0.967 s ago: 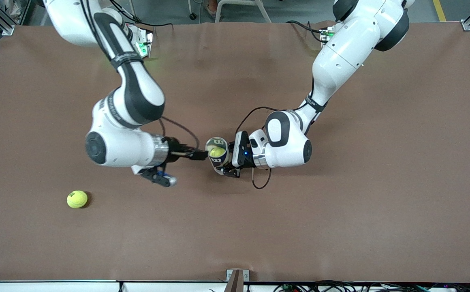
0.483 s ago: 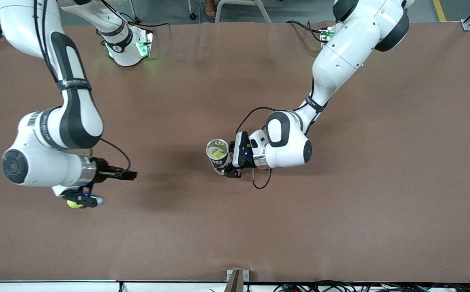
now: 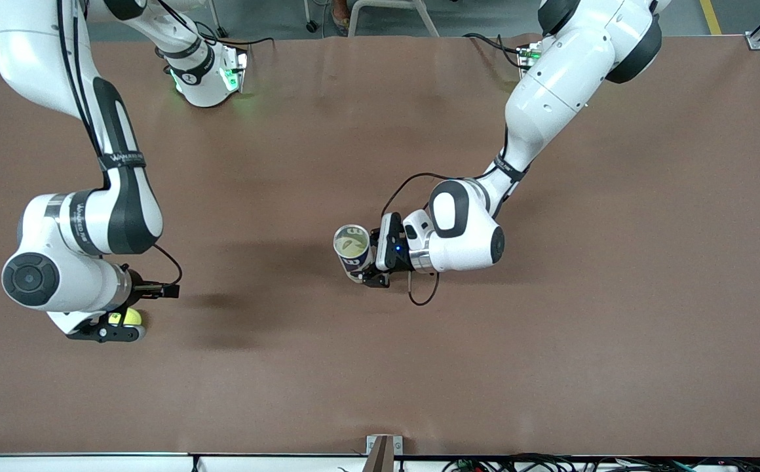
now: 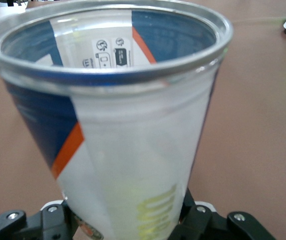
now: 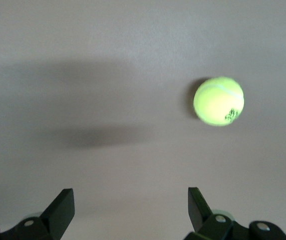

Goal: Insert tennis ball vertically with right arm
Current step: 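Move the right gripper to the second tennis ball and grasp it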

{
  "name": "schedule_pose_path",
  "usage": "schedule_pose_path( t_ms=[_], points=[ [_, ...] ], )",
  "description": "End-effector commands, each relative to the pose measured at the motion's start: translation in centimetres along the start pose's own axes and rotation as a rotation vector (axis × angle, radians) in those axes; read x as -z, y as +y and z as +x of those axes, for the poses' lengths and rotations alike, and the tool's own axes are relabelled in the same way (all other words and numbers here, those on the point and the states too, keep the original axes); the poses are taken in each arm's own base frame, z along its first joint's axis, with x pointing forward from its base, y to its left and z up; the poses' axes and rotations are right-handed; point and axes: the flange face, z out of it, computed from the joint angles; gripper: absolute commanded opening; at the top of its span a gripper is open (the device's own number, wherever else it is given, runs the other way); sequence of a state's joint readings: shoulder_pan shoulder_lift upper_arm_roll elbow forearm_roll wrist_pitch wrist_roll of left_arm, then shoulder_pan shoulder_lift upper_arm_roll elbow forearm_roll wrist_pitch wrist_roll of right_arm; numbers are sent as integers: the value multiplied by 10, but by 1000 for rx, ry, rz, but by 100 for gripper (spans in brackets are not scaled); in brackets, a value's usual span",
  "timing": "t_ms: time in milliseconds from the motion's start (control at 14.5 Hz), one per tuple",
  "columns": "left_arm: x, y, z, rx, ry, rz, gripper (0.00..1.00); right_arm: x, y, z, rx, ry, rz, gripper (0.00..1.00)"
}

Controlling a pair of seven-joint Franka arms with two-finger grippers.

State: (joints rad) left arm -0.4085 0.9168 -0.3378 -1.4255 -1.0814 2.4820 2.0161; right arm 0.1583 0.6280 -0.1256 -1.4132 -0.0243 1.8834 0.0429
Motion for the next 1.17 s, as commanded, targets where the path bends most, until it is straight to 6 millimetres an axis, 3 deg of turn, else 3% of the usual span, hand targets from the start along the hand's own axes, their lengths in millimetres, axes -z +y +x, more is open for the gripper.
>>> schedule_pose_path(
  t_ms=[0,138,345,691,1105],
  points=[
    [-8,5,-12,7,-12,-9,76,-31,63,11,116,27,3,100],
    [-7,4,-12,6,-11,-7,76,-42,93,15,205,63,7,100],
    [-7,4,-12,4,-11,-7,76,-57,113,20,182,101,26,100],
    [-7,4,-13,2,-13,-8,76,-78,127,32,99,200,98,100],
    [-11,6,-10,-1,-13,-13,75,-101,133,33,158,193,93,100]
  ],
)
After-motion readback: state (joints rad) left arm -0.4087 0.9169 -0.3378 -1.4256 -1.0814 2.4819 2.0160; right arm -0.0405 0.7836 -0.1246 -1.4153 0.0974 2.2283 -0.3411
